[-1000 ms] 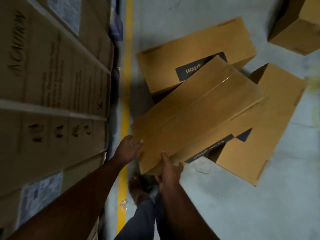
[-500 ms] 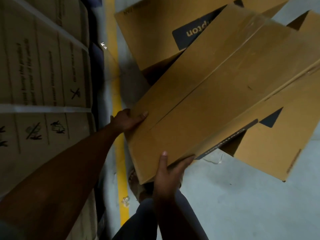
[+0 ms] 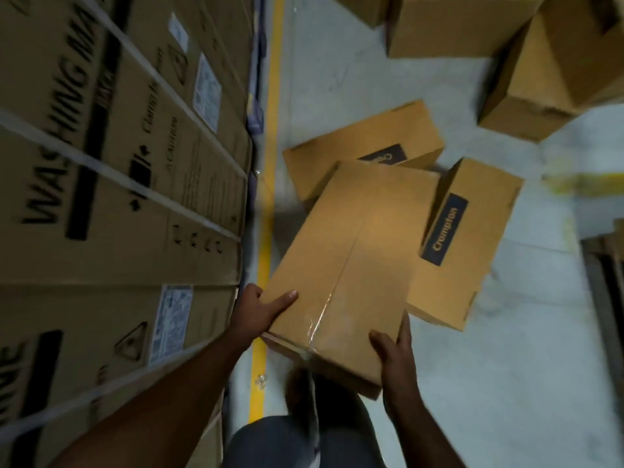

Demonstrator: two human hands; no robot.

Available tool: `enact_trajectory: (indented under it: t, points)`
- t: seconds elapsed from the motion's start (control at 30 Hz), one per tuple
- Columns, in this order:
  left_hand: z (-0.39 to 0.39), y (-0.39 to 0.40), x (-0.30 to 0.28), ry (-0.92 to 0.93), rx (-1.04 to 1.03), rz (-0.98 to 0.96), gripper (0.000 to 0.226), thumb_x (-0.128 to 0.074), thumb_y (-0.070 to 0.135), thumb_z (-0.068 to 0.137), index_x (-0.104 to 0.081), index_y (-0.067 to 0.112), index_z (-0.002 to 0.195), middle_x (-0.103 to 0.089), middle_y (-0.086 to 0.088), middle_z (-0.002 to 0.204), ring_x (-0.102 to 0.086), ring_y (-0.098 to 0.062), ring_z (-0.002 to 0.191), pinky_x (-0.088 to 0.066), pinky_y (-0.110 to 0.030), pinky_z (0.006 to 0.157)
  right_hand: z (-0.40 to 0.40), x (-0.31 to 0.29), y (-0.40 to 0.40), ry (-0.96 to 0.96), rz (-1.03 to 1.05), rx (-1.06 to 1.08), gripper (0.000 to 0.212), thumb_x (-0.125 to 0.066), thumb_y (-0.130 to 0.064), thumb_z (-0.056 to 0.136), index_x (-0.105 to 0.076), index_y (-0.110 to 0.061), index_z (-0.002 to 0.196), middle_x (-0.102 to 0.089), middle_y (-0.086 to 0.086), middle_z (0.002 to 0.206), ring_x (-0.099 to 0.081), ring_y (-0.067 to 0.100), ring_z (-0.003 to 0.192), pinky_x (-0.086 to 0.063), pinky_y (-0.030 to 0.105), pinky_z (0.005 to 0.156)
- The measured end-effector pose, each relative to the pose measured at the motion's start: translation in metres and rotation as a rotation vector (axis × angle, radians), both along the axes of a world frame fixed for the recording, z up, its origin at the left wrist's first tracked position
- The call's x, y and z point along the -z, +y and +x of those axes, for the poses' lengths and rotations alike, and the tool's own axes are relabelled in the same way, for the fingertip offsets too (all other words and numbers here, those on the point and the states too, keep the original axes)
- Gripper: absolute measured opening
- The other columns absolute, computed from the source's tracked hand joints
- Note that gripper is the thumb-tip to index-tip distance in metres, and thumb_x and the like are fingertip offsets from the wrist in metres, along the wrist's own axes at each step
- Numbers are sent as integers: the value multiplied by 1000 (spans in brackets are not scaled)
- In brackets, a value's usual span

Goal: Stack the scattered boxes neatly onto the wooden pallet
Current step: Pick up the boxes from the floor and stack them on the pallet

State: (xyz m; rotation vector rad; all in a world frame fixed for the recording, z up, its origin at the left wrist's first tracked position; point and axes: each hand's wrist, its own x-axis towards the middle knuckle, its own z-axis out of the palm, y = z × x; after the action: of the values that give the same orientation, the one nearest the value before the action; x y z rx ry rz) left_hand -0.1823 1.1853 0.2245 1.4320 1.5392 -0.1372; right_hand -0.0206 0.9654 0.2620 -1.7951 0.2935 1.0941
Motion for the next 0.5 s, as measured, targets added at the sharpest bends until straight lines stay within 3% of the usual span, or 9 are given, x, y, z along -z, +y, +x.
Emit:
enact_trajectory:
  t: [0.1, 0.23, 0.3, 0.33, 0.4, 0.5]
  points:
    - [-21, -51, -65, -93, -74, 4, 95, -84, 75, 53, -67, -3, 106, -74, -22, 105, -73, -33, 97, -58, -54, 89, 4, -59, -42, 18, 83, -62, 82, -67, -30, 78, -38, -32, 155, -58, 6, 143, -59, 30, 124, -52, 53, 103]
    - [-64, -135, -135, -163, -100, 19, 98, -81, 78, 52, -69, 3, 114, -74, -15, 112, -70, -31, 106, -56, -54, 97, -20, -124, -116, -96, 167, -117, 62, -63, -30, 75, -51, -52, 133, -70, -12, 124, -66, 10, 108, -53, 32, 85]
    - [-86, -176, -163, -153, -126, 30, 101, -82, 76, 59, -65, 3, 126, -69, -13, 126, -66, -32, 116, -53, -50, 103, -38, -144, -153, -128, 219, -107, 69, -62, -24, 77, -49, -47, 141, -76, -22, 102, -69, 2, 94, -53, 23, 81]
    - [-94, -195, -179, -141, -126, 40, 100, -83, 74, 64, -61, 3, 132, -65, -11, 132, -63, -32, 121, -51, -48, 105, -47, -155, -171, -127, 243, -87, 78, -62, -23, 76, -46, -38, 150, -77, -20, 98, -69, 6, 94, -52, 24, 84]
    - [-111, -232, -211, -156, -140, 69, 95, -82, 71, 70, -57, 7, 136, -60, -3, 137, -61, -30, 123, -51, -42, 103, -62, -188, -205, -115, 274, -75, 88, -64, -24, 73, -42, -27, 158, -76, -5, 111, -66, 21, 104, -50, 37, 94]
    - [-132, -285, -249, -228, -109, 98, 100, -79, 73, 72, -51, 15, 148, -53, -11, 151, -54, -32, 134, -46, -47, 110, -79, -230, -263, -155, 312, -113, 89, -63, -31, 75, -39, -27, 161, -66, 2, 140, -62, 27, 126, -45, 50, 115]
